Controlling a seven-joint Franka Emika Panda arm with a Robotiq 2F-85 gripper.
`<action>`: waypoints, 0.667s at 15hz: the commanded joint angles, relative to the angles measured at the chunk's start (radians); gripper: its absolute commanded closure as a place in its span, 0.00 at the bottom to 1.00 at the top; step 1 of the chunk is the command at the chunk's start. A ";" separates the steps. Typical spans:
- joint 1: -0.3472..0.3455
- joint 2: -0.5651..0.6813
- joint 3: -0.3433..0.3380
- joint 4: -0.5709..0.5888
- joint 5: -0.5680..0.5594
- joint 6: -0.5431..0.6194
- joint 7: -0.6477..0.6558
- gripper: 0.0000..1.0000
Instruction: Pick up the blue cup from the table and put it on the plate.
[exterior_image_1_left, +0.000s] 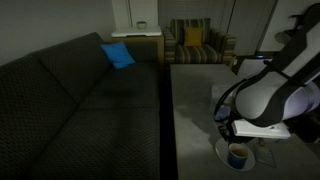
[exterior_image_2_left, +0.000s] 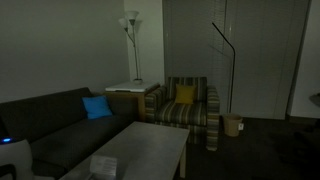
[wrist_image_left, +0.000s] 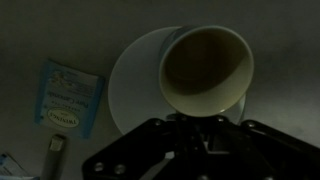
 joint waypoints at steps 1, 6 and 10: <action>-0.004 0.014 -0.005 -0.022 0.032 0.090 -0.020 0.97; 0.004 0.017 -0.015 -0.020 0.032 0.091 -0.021 0.97; 0.007 -0.002 -0.020 -0.047 0.030 0.105 -0.023 0.97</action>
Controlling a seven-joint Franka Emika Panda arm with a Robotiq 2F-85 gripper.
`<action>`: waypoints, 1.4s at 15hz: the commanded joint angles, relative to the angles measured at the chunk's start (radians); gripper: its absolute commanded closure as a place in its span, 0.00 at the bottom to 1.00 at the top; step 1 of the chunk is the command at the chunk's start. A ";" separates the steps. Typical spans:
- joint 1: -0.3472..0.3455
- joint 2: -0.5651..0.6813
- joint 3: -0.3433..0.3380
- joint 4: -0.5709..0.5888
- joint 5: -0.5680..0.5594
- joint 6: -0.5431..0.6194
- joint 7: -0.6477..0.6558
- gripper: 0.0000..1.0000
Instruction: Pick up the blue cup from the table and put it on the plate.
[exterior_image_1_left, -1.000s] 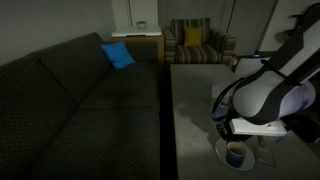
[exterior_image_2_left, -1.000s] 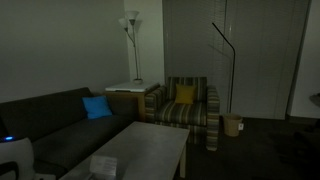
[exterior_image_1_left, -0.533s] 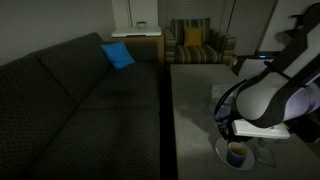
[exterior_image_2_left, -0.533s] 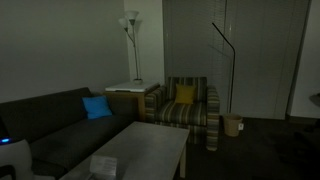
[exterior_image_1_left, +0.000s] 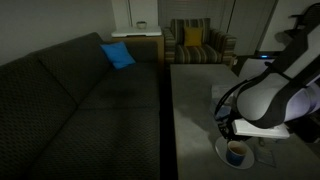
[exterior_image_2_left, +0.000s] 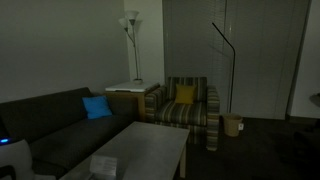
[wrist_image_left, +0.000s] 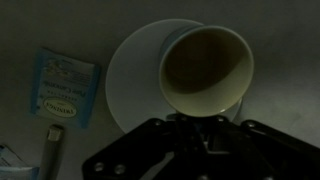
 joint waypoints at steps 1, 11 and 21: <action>0.006 -0.005 -0.017 -0.039 0.024 0.046 -0.022 0.97; 0.000 -0.020 -0.031 -0.059 0.024 0.064 -0.030 0.97; 0.000 -0.008 -0.042 -0.050 0.023 0.061 -0.028 0.70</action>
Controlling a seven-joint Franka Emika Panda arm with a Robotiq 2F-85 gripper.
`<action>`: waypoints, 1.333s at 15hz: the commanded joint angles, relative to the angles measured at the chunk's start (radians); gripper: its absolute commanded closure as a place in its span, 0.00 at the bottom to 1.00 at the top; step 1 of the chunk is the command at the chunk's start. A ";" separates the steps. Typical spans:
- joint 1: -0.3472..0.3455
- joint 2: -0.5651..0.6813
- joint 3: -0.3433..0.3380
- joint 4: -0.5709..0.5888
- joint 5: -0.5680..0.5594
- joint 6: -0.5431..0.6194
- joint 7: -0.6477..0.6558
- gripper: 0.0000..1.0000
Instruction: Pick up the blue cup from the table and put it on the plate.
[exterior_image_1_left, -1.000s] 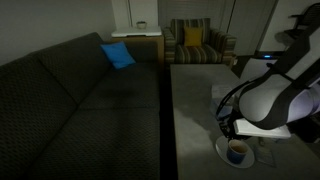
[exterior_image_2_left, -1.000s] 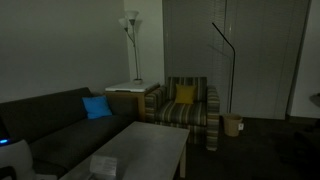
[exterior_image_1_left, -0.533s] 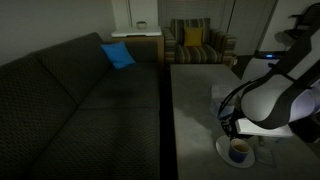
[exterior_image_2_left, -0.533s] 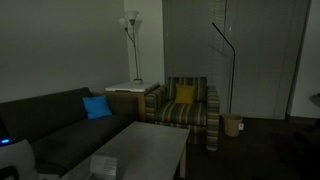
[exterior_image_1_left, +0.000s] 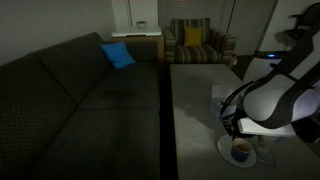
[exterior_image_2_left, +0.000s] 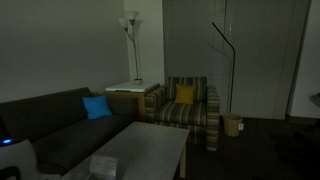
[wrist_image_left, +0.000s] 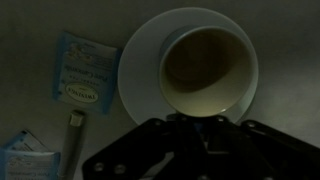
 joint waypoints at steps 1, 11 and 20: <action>0.000 -0.001 -0.008 -0.027 0.023 0.019 -0.028 0.64; 0.042 -0.058 -0.045 -0.092 0.024 0.051 -0.007 0.00; 0.226 -0.241 -0.177 -0.308 0.047 0.162 0.048 0.00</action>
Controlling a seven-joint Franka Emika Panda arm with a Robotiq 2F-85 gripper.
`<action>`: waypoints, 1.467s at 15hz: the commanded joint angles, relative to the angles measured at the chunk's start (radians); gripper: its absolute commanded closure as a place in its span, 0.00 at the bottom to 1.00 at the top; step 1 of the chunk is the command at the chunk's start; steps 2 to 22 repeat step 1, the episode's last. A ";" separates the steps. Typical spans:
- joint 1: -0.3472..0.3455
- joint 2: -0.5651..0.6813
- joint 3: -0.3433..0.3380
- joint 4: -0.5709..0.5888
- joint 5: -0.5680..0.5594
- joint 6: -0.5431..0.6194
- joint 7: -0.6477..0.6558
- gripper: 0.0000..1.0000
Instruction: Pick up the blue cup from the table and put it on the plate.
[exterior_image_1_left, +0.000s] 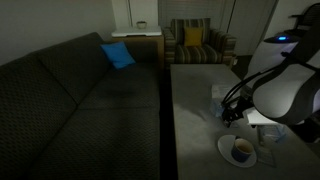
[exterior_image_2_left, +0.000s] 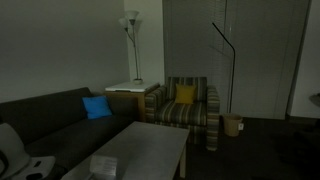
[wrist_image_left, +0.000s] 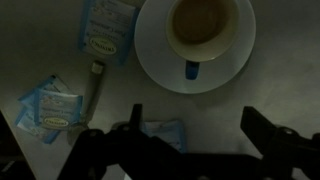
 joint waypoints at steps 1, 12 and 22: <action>0.085 -0.097 -0.051 -0.133 0.049 0.033 0.020 0.00; 0.085 -0.097 -0.051 -0.133 0.049 0.033 0.020 0.00; 0.085 -0.097 -0.051 -0.133 0.049 0.033 0.020 0.00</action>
